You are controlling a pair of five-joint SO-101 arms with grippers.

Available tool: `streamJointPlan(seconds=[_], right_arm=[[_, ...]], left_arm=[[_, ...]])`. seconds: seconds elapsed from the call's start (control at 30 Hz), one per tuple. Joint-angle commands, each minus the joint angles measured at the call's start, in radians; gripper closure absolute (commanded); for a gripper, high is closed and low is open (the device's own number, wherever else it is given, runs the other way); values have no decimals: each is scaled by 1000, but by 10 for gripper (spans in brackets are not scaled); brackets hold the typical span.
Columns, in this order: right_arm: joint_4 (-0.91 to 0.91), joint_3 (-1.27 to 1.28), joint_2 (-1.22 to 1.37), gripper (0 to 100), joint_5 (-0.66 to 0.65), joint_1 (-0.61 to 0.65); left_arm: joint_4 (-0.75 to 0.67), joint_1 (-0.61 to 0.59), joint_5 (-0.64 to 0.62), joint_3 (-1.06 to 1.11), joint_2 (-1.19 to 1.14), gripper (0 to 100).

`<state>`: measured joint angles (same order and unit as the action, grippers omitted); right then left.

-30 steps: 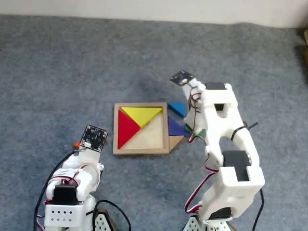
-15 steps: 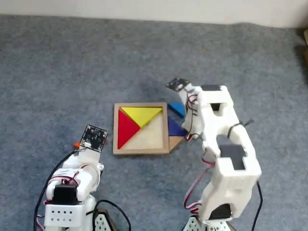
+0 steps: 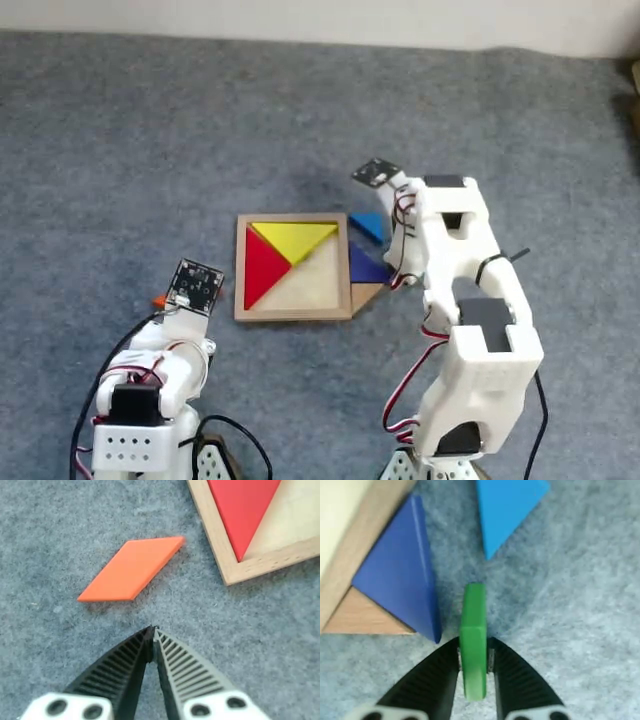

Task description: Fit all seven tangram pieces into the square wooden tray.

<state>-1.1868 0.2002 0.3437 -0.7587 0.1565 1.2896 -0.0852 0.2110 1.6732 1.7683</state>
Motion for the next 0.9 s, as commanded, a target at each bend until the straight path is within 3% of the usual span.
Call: streamJointPlan(seconds=[0.0,0.2,0.47,0.63,0.87], right_arm=[[-8,13,-88,973,-11,28],[-10,53,-295,993,-11,33],[-8,148,-453,993,6,134],[-7,168,-496,993,97,222],[2,165,-493,993,330,389]], left_arm=[[3,15,-8,24,48,975],[3,15,-8,24,48,975],[3,15,-8,24,48,975],[3,15,-8,24,48,975],[3,15,-8,24,48,975]])
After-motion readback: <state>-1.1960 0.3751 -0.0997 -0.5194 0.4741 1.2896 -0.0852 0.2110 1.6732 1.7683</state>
